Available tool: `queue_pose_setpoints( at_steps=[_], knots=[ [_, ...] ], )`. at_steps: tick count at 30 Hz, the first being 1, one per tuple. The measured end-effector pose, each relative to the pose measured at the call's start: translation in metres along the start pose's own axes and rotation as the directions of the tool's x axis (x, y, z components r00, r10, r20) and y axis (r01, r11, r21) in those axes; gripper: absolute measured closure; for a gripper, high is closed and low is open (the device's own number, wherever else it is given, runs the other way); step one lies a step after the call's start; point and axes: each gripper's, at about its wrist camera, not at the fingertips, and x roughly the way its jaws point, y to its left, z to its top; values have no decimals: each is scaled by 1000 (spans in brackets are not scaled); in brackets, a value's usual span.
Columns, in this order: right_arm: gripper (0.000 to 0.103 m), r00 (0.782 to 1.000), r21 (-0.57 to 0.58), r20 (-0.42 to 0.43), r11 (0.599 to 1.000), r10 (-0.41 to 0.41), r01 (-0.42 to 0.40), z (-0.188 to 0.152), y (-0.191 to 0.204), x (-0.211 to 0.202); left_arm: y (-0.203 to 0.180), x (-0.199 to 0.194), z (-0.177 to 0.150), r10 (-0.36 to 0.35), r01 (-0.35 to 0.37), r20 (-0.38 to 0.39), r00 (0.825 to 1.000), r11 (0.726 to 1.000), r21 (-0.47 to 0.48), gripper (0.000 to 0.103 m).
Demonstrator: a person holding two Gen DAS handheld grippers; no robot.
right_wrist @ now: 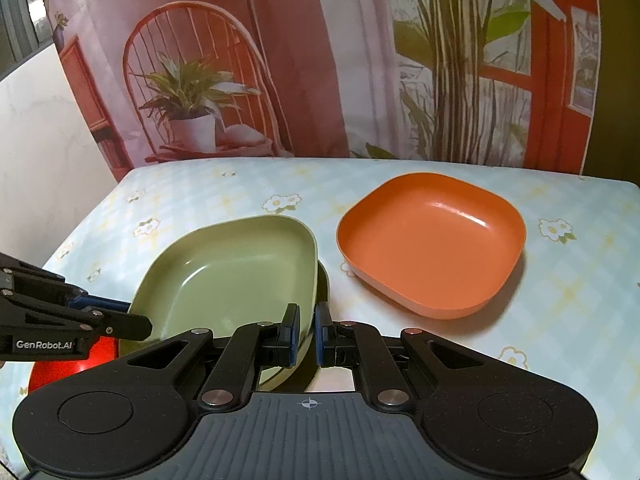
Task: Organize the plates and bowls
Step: 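Lift the olive-green plate with both tools and lay it onto the other green plate, then open both tools and release the stacked green plates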
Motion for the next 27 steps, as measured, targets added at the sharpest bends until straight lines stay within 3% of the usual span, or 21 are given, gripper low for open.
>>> queue_pose_setpoints(
  at_steps=[16,27],
  knots=[
    [97,998,-33,-41,998,-46,44,-8,3,4,-2,6,1,-3,3,-16,1000,1000,-7,87],
    [97,996,-47,-65,998,-56,53,-10,3,9,7,2,7,-2,4,36,999,998,-63,87]
  ],
)
